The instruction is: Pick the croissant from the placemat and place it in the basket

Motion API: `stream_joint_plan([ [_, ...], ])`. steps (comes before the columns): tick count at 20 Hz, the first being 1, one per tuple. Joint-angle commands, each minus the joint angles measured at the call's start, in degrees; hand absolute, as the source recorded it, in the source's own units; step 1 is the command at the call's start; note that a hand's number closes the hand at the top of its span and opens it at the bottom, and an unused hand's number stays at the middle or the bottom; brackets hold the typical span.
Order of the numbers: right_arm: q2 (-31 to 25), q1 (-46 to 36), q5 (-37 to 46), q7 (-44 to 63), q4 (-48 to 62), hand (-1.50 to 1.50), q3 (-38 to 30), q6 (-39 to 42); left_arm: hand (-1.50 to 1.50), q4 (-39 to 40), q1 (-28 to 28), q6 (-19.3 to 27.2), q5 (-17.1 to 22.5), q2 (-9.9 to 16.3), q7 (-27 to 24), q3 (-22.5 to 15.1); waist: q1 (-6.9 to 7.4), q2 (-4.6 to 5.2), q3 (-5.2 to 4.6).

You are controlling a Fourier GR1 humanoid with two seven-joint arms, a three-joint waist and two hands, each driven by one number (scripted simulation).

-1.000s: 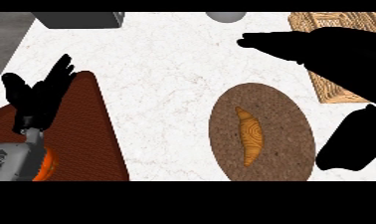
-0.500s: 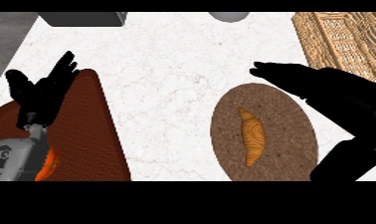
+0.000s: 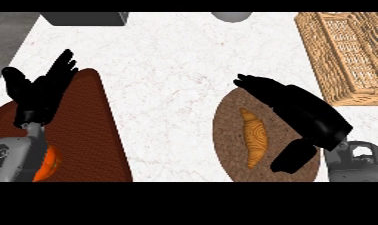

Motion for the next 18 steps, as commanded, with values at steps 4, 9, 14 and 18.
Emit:
stream_joint_plan([
  [4,2.38,2.06,11.33,-7.46,10.66,-1.50,4.17,-4.58,0.00,-3.37,4.36,-0.49,-1.63,-2.47,-0.71,-0.53,0.14,-0.13,-0.03],
  [9,5.25,2.40,15.41,-5.91,12.70,-1.50,6.09,-2.76,0.00,2.10,0.56,-0.87,-3.32,-2.60,-1.77,1.84,-0.26,-0.10,-0.05],
  [14,4.55,1.53,16.77,-9.63,13.24,-1.50,1.69,0.82,0.00,-2.00,2.78,-3.49,-3.29,-2.43,0.75,3.06,-0.20,-0.16,-0.05],
  [18,5.57,4.89,18.64,-11.15,10.86,-1.50,2.36,-1.33,0.00,-6.60,7.10,-2.22,-4.68,-3.87,0.56,2.45,-0.14,-0.25,-0.04],
])
